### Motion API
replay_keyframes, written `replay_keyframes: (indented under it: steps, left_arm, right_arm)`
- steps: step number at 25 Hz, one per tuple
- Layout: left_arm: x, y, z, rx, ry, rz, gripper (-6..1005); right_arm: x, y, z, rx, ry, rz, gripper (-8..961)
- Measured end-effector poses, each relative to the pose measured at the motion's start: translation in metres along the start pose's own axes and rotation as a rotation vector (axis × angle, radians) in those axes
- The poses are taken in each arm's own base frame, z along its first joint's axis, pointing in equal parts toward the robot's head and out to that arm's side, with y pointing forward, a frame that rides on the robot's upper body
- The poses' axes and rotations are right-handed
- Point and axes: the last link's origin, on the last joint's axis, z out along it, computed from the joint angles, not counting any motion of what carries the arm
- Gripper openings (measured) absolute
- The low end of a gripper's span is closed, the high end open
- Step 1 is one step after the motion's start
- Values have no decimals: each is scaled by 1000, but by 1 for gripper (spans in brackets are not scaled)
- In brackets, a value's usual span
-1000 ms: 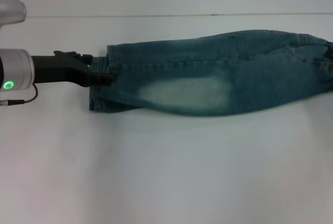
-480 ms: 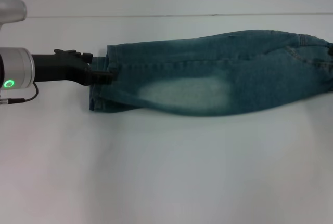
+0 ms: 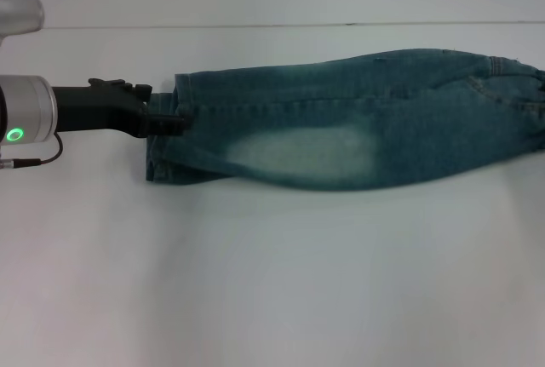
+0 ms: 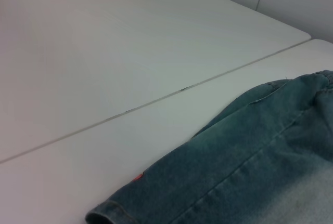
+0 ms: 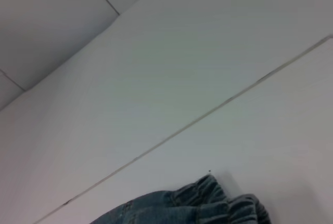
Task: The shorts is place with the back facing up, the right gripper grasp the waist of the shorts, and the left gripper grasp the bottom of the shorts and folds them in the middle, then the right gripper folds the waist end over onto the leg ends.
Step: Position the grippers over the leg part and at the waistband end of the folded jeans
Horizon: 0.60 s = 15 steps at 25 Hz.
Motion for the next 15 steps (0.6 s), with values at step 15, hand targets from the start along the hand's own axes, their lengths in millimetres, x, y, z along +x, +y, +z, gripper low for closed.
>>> replay_keyframes:
  steps: [15]
  left_arm:
    - [1,-1,-2,8,4,6,918]
  right_arm:
    - [3,8,4,-24,12,-4,954]
